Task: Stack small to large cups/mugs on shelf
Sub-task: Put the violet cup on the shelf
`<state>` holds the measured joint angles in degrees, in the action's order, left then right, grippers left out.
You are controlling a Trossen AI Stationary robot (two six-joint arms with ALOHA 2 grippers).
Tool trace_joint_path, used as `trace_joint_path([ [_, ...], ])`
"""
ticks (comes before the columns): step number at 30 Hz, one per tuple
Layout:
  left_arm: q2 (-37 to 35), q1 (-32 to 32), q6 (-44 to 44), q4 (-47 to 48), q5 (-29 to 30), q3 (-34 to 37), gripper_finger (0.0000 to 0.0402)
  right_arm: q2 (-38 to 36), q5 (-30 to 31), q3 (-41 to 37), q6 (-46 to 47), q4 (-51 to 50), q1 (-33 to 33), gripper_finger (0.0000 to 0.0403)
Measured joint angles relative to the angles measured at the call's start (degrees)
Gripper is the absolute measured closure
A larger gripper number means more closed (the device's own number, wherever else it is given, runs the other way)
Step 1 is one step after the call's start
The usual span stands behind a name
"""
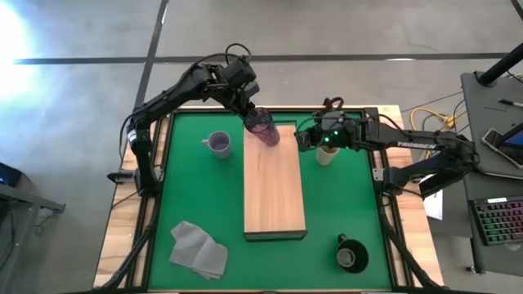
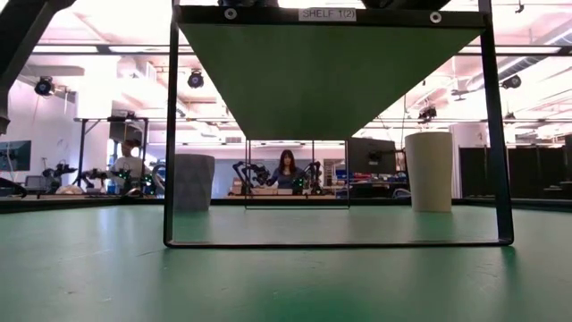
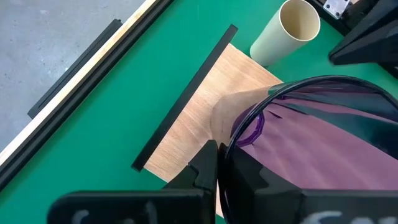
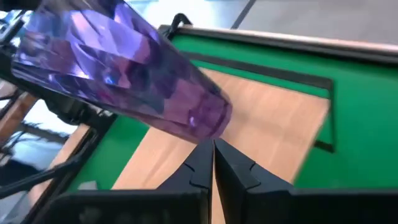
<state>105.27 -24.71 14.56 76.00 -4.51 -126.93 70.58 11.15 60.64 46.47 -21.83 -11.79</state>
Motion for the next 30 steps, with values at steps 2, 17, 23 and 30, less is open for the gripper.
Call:
trace_joint_path([
  [2,0.0,0.0,0.0,0.0,-0.1,0.0,0.0401,1.6,-3.8,0.0,0.0,1.2,-1.3,0.0395],
  [17,0.0,0.1,0.1,0.0,-1.2,0.0,0.0401,12.1,-8.8,4.2,-3.0,3.6,-2.5,0.0395],
  [23,0.0,0.1,0.1,0.0,-1.1,0.1,0.0402,14.2,-10.1,6.3,-4.8,3.4,-2.5,0.0394],
  [30,0.1,0.3,1.4,-1.3,-1.8,0.8,0.0387,14.6,-11.7,6.1,-4.6,3.6,-2.5,0.0394],
])
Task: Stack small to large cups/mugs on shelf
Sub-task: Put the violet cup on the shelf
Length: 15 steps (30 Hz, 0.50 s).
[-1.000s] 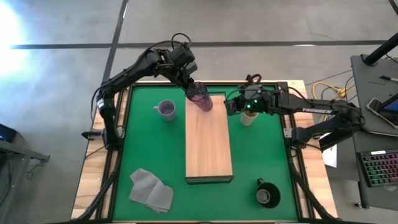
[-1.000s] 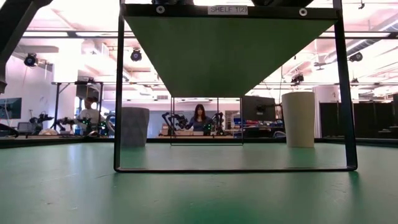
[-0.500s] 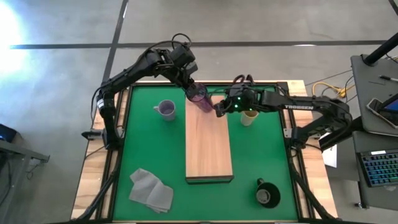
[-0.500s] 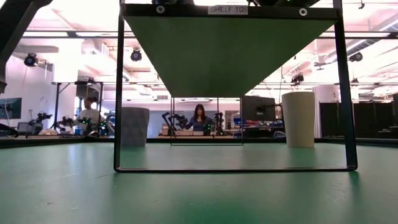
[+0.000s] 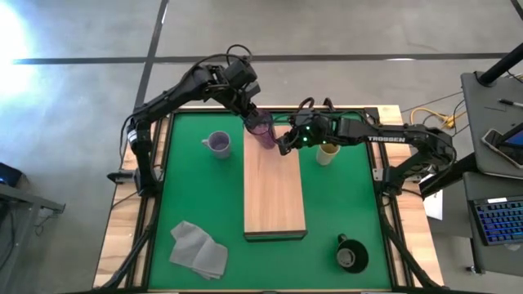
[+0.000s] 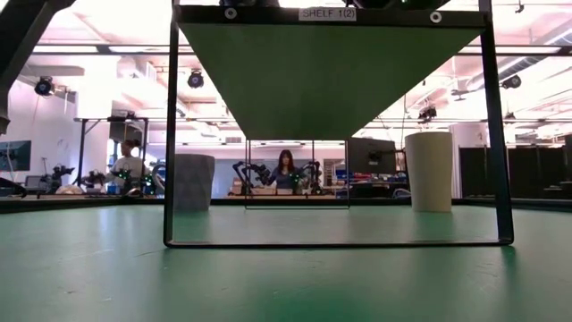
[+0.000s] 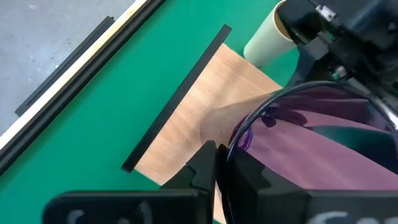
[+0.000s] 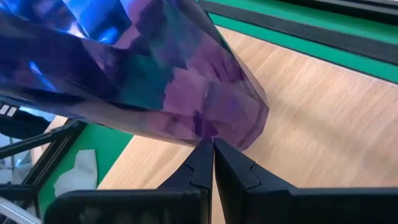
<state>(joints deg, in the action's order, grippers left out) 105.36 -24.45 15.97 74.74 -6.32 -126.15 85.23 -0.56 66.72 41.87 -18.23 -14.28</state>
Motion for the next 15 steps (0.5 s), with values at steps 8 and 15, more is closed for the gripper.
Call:
trace_joint_path([
  [8,0.2,0.2,0.2,-2.4,-0.1,0.1,0.0332,-0.6,-0.1,0.2,0.0,-1.3,0.1,0.0394],
  [15,0.2,0.2,-0.2,-2.3,0.3,0.1,0.0318,-2.2,0.1,-0.1,-0.4,-3.4,0.1,0.0394],
])
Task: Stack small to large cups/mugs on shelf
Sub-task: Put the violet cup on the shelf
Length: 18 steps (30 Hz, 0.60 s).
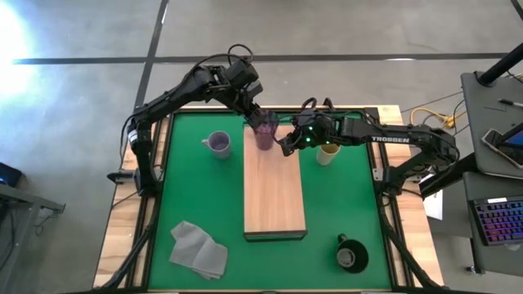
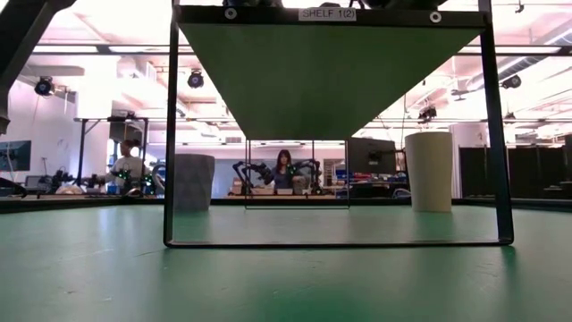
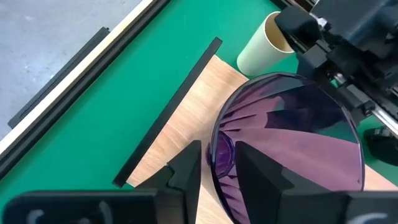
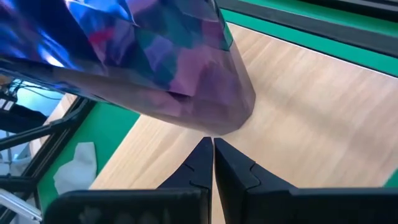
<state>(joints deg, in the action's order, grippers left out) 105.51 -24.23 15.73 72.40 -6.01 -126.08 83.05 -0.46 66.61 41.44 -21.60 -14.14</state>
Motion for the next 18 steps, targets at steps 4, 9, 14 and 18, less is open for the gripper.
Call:
trace_joint_path([
  [4,0.0,0.0,0.0,-1.3,0.1,0.8,0.0318,-0.7,0.5,0.0,-0.7,-1.0,0.0,0.0394],
  [9,0.0,0.0,0.3,-3.5,0.1,3.2,0.0318,-0.9,0.5,0.0,-1.0,-1.2,0.0,0.0394],
  [14,0.1,0.0,0.4,-5.6,0.0,4.3,0.0318,-0.9,0.5,0.0,-1.0,-3.8,0.0,0.0394],
  [18,0.0,0.0,0.4,-8.9,-0.6,4.0,0.0317,-0.9,0.5,-0.1,-1.0,-5.0,0.0,0.0394],
])
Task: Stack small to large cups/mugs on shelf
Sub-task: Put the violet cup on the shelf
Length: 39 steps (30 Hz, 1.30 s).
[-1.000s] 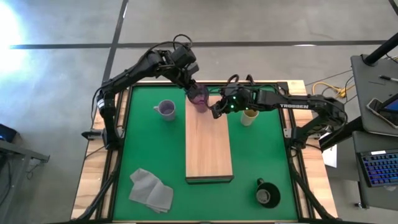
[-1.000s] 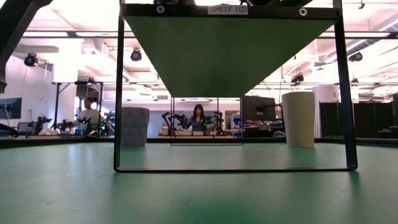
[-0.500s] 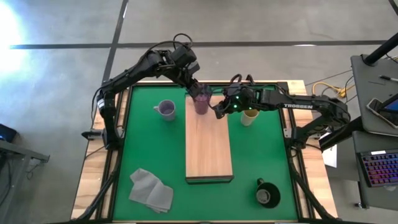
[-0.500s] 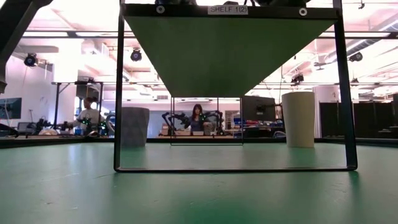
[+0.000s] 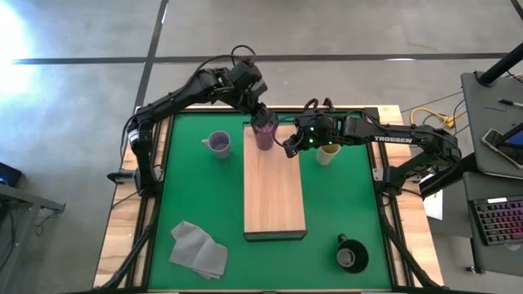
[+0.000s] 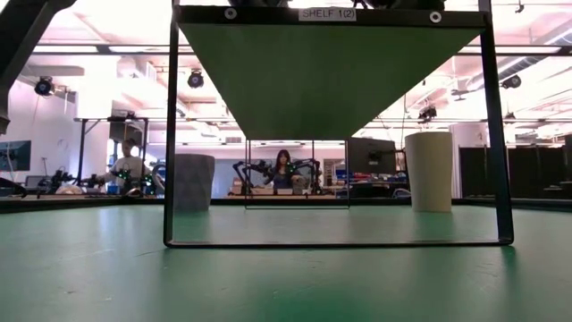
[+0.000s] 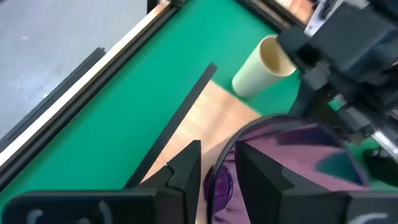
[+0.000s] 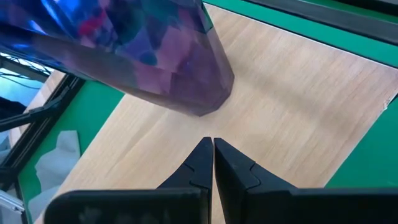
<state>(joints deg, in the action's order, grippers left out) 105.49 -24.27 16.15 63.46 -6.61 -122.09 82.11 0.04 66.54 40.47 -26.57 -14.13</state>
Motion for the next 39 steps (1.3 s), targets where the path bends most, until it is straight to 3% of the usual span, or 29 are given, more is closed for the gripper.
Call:
trace_joint_path([
  [13,-0.5,-0.1,0.0,-0.3,-0.2,0.0,0.0317,0.0,0.0,0.0,0.4,0.1,0.0,0.0394],
  [22,-5.9,-0.1,0.0,1.9,0.0,0.0,0.0317,-0.3,-0.1,0.0,0.1,1.2,0.0,0.0394],
  [30,-12.2,0.7,0.0,13.5,3.8,0.3,0.0317,-0.5,-0.5,0.6,0.3,3.8,0.7,0.0394],
  [33,-13.6,1.8,0.2,17.4,5.3,1.8,0.0317,-0.6,-0.5,0.6,0.5,4.9,0.9,0.0394],
  [39,-14.8,5.3,3.0,12.9,5.1,10.0,0.0317,-0.6,-0.1,0.6,0.6,5.1,0.9,0.0394],
])
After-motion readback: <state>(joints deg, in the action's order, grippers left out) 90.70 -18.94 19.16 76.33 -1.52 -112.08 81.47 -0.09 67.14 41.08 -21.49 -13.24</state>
